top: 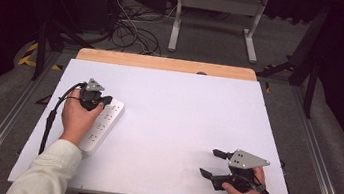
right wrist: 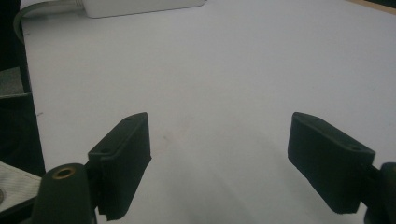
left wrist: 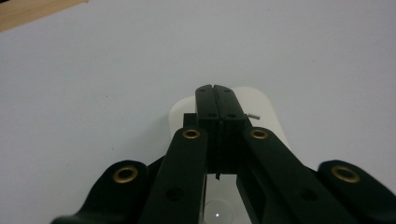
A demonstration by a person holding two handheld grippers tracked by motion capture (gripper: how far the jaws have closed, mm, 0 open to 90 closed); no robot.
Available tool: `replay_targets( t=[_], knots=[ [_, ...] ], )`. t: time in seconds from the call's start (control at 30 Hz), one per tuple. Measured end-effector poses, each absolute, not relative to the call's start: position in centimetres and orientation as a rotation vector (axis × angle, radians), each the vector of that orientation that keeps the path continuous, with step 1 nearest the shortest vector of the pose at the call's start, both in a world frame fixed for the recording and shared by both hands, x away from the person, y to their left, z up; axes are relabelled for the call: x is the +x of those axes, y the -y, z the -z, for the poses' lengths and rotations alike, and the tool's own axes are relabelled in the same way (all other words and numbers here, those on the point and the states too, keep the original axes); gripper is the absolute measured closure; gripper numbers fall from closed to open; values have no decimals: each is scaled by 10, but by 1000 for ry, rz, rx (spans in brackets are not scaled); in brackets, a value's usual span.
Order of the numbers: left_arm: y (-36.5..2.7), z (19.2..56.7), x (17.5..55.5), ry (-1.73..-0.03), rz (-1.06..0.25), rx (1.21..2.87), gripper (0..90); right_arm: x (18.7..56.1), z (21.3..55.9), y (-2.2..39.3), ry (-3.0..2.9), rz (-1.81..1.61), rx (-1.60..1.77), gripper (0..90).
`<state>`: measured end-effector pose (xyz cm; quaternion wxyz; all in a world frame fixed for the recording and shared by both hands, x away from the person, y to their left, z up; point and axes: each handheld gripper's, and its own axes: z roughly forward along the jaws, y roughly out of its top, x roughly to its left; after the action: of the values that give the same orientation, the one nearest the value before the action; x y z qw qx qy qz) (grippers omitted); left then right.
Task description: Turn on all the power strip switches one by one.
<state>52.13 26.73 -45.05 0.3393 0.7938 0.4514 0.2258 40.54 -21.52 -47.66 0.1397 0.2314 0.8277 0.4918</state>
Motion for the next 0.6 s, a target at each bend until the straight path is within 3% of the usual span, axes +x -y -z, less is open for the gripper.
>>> replay_targets(
  t=[0.6],
  knots=[
    [-267,459,523,-1186,-629,2107,900,405,476,215,-2391,-1423,664,219]
  ],
)
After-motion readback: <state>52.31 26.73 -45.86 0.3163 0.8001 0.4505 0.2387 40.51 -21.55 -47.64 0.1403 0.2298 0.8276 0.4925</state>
